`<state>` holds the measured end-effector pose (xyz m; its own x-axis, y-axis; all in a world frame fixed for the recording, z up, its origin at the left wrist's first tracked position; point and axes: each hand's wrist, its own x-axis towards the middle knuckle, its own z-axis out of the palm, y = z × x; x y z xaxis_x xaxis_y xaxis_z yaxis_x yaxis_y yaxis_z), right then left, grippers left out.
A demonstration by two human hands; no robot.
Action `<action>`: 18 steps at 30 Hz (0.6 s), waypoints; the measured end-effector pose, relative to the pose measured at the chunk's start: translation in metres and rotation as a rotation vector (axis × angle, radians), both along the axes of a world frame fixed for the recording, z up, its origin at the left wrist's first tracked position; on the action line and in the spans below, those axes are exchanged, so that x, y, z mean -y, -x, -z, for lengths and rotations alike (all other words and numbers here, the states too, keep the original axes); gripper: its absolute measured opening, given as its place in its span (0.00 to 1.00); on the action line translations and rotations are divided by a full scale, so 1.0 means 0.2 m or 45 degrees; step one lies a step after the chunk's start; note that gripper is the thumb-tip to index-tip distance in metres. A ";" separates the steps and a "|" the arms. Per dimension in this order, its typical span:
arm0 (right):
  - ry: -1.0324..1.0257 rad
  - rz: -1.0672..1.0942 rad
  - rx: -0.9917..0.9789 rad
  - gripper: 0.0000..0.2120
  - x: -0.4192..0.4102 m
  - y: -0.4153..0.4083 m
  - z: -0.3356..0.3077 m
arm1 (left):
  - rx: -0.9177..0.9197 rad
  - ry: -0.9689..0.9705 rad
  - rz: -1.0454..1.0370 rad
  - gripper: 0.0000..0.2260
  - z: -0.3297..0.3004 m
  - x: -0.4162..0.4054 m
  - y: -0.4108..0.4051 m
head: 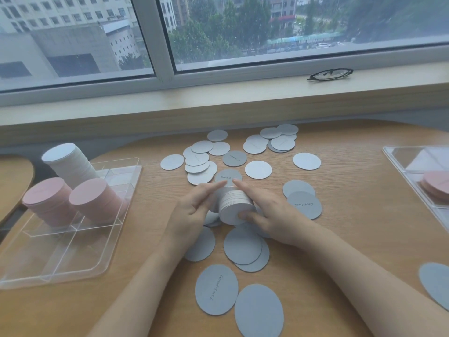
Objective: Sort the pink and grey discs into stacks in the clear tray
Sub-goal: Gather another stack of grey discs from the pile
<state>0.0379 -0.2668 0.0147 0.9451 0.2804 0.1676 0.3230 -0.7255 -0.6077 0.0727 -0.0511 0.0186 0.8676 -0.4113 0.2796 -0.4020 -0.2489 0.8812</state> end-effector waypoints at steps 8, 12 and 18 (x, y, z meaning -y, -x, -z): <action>-0.156 0.071 0.009 0.25 0.00 -0.01 0.01 | -0.078 -0.220 0.283 0.39 0.02 0.04 0.01; -0.245 0.114 0.017 0.19 0.02 -0.01 0.00 | -0.049 -0.068 -0.025 0.21 -0.03 0.01 -0.08; -0.292 0.156 -0.001 0.19 0.04 -0.02 0.02 | 0.247 -0.642 -0.357 0.20 0.03 -0.12 -0.38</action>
